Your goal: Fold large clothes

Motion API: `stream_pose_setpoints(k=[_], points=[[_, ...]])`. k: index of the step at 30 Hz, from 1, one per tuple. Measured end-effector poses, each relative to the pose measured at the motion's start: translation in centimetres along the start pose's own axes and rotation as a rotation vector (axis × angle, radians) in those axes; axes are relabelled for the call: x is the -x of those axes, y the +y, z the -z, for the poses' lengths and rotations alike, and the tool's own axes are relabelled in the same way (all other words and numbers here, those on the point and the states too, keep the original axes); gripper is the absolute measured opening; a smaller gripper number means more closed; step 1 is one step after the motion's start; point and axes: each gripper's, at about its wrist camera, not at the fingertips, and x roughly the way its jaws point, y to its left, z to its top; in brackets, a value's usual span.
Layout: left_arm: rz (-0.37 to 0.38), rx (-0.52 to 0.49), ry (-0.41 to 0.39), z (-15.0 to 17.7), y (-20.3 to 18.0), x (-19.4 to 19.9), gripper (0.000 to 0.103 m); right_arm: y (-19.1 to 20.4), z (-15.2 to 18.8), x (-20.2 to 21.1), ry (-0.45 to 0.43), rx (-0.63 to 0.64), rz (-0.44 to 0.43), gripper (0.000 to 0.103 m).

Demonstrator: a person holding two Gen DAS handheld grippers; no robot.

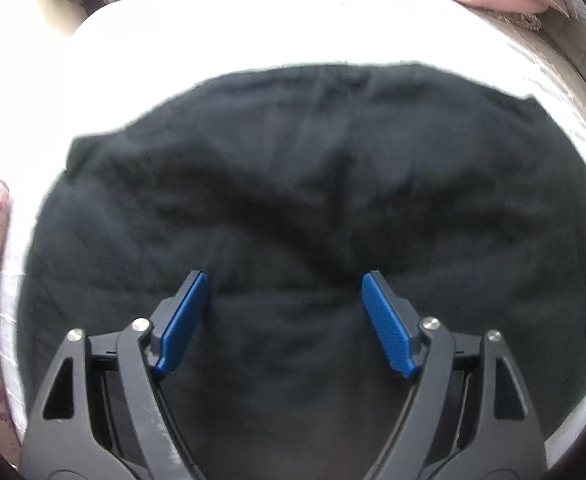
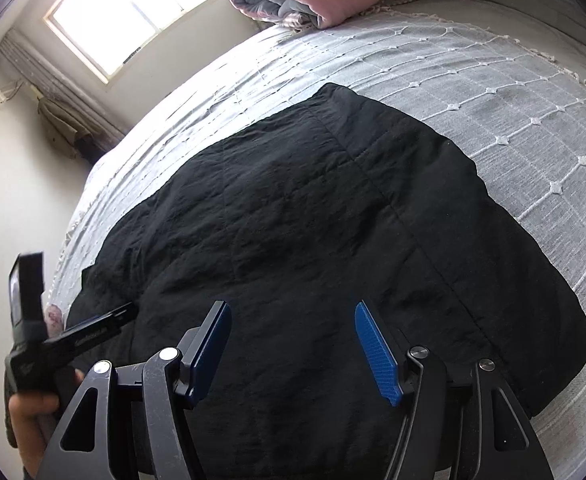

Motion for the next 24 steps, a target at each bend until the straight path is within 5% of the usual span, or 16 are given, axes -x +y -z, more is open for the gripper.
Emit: stream_pose_setpoints(k=[3,7,14,19,24], points=[[-0.032,0.012,-0.065,-3.1,-0.1,0.9,0.08,-0.1,-0.1,0.5,-0.014,-0.011,-0.01,0.065],[-0.031,0.017,0.032,-5.9,-0.9,-3.1,0.08,0.2,-0.1,0.9,-0.02,-0.003,-0.026,0.066],[-0.006,0.082,0.051,-4.9,0.4,-4.4,0.087,0.1,-0.1,0.6,0.0,-0.007,0.001,0.066],[0.118,0.081,-0.022,-0.1,1.7,1.5,0.083,-1.2,-0.6,2.9,-0.068,-0.042,-0.026,0.066],[0.279,0.011,-0.022,7.1,1.2,6.0,0.083,-6.6,-1.2,6.1,-0.174,-0.24,0.019,0.071]])
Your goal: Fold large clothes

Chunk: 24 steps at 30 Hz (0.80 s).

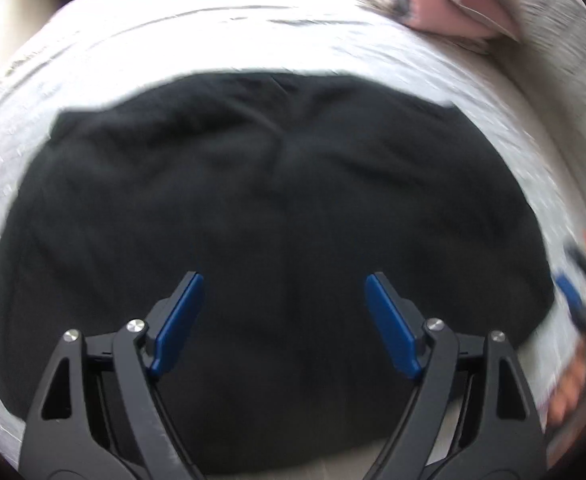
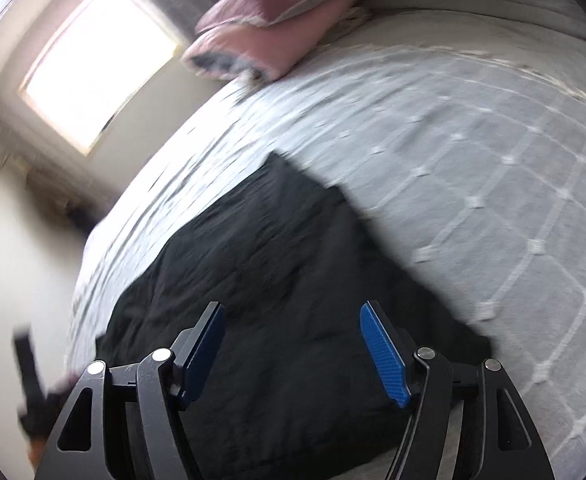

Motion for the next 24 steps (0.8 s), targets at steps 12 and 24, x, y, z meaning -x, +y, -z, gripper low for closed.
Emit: stream_pose_setpoints(k=[12,24], points=[[-0.087,0.0,0.009,3.7,-0.4,-2.5,0.091,-8.2,0.2,1.2,-0.033,-0.413,-0.086,0.071],[-0.148,-0.037,-0.066,6.0,0.6,-1.7,0.092,-10.7,4.4,4.6,-0.182,-0.559,0.01,0.071]])
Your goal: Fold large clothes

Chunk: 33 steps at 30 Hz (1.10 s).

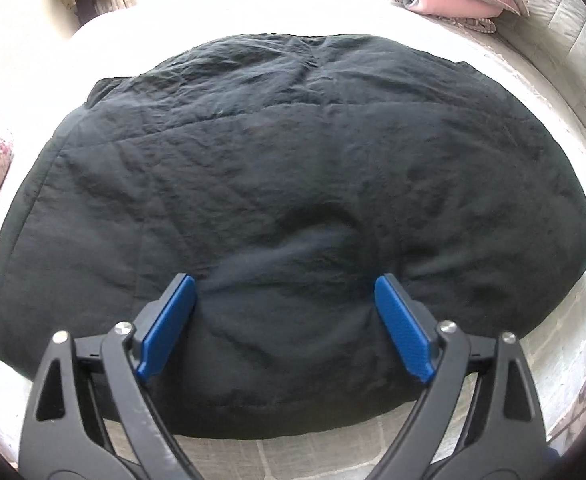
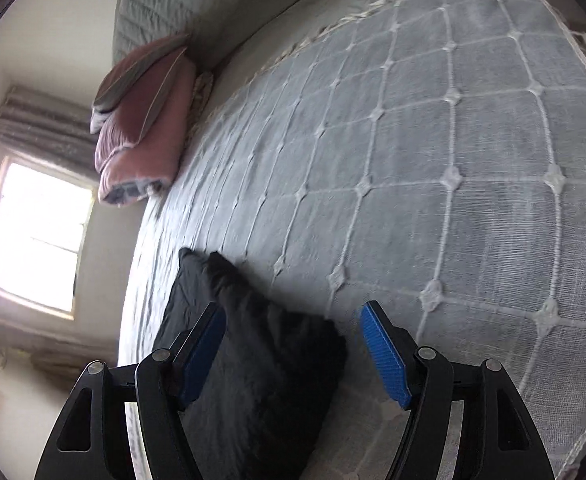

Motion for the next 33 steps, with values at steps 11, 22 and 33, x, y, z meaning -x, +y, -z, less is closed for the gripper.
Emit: stream_pose_setpoints(k=[11,22,33], points=[[0.011,0.025,-0.017,0.0,-0.4,0.0,0.091,1.5,3.4,-5.0,0.192,0.058,-0.022,0.073],[0.005,0.003,-0.011,0.0,-1.4,-0.5,0.092,0.5,4.8,-4.1,0.232,0.012,-0.114,0.073],[0.006,-0.001,-0.021,0.1,-1.4,-0.6,0.093,1.4,5.5,-5.9,0.256,0.028,-0.118,0.053]])
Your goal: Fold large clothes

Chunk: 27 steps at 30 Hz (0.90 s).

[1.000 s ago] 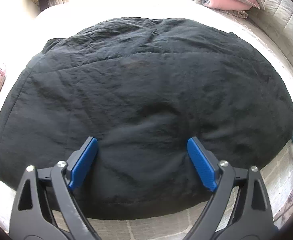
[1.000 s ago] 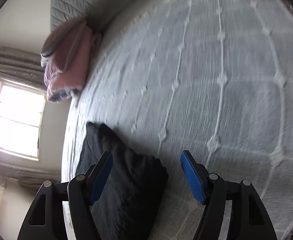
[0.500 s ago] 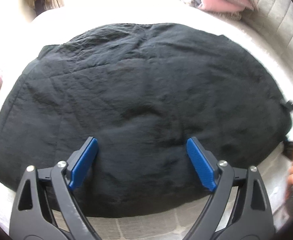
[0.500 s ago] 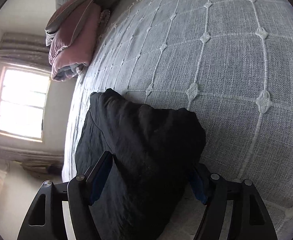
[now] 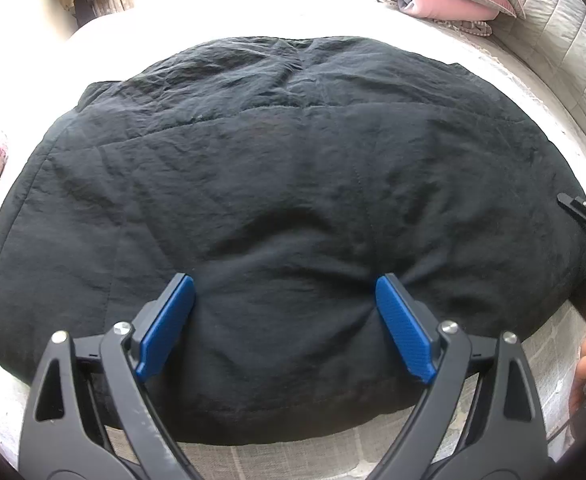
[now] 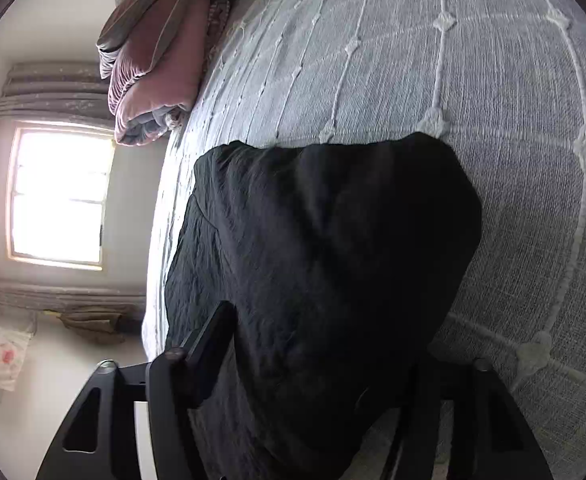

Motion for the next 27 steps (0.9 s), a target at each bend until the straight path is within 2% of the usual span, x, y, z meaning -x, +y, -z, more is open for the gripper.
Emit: stream_pose_setpoints(k=[1,3,6,9,13,17,20,24,27], points=[[0.0,0.0,0.0,0.0,0.0,0.0,0.093,0.4,0.1,0.1,-0.004,0.018,0.005,0.043],[-0.001,0.0,-0.001,0.0,-0.1,0.0,0.093,1.6,0.4,0.6,-0.026,0.076,-0.003,0.033],[-0.004,0.005,-0.004,0.1,-0.1,0.0,0.093,4.1,1.2,1.7,-0.075,0.206,-0.017,0.027],[-0.001,0.016,-0.005,0.1,0.0,0.0,0.093,6.4,2.3,2.8,-0.117,0.322,-0.033,0.025],[0.023,0.053,-0.026,-0.3,1.0,0.8,0.091,8.0,3.3,3.4,-0.146,0.402,-0.049,0.024],[-0.038,0.033,-0.078,-0.5,1.5,1.7,0.091,9.8,4.4,4.0,-0.173,0.478,-0.071,0.023],[-0.02,0.023,-0.02,-0.2,1.2,0.3,0.092,10.9,5.3,4.4,-0.188,0.531,-0.097,0.023],[-0.034,0.002,-0.029,-0.3,0.8,0.0,0.092,12.6,6.6,4.7,-0.197,0.601,-0.129,0.023],[-0.003,0.025,-0.015,-0.5,1.4,0.0,0.092,14.1,7.7,5.3,-0.198,0.658,-0.188,0.023]])
